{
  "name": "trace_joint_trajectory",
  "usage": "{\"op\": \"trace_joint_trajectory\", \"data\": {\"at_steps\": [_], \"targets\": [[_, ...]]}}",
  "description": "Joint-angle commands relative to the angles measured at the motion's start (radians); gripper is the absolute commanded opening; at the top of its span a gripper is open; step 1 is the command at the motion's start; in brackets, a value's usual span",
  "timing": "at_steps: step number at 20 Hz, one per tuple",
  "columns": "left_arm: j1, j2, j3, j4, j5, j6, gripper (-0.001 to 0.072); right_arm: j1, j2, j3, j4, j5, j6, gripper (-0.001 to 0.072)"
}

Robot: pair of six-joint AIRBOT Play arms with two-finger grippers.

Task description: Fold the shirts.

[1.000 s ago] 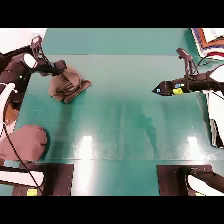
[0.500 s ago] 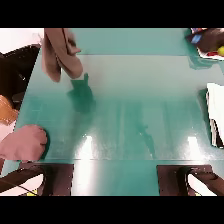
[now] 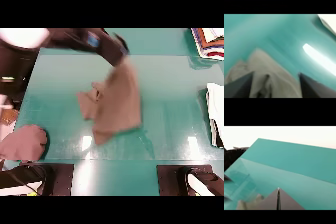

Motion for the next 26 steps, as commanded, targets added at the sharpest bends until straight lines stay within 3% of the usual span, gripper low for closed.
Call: {"op": "trace_joint_trajectory", "data": {"at_steps": [1, 4, 6, 9, 12, 16, 20, 26], "targets": [[-0.042, -0.107, 0.003, 0.041, -0.038, -0.007, 0.0666, 0.000, 0.003, 0.004, 0.003, 0.040, 0.000, 0.0015], [0.101, -0.110, -0.009, 0.149, -0.126, -0.094, 0.0665, 0.000, 0.003, 0.004, 0.003, 0.071, 0.000, 0.0015], [0.224, -0.110, -0.073, 0.144, -0.186, -0.146, 0.0665, 0.000, 0.003, 0.004, 0.003, 0.070, 0.000, 0.0015], [0.381, -0.098, -0.288, 0.113, -0.218, -0.153, 0.0665, 0.000, 0.002, 0.004, 0.003, 0.069, 0.000, 0.0015], [0.475, -0.097, -0.507, 0.023, -0.145, -0.144, 0.0665, 0.000, 0.002, 0.004, 0.003, 0.069, 0.000, 0.0015], [0.500, -0.097, -0.632, -0.079, -0.008, -0.090, 0.0665, 0.000, 0.000, 0.003, 0.002, 0.070, 0.000, 0.0015], [0.486, -0.103, -0.624, -0.450, 0.134, 0.073, 0.0665, 0.000, -0.015, -0.004, 0.004, 0.076, 0.000, 0.0015], [0.350, -0.206, -0.597, -0.509, 0.340, 0.091, 0.0665, 0.000, -0.016, -0.098, 0.011, 0.072, 0.000, 0.0015]]}}
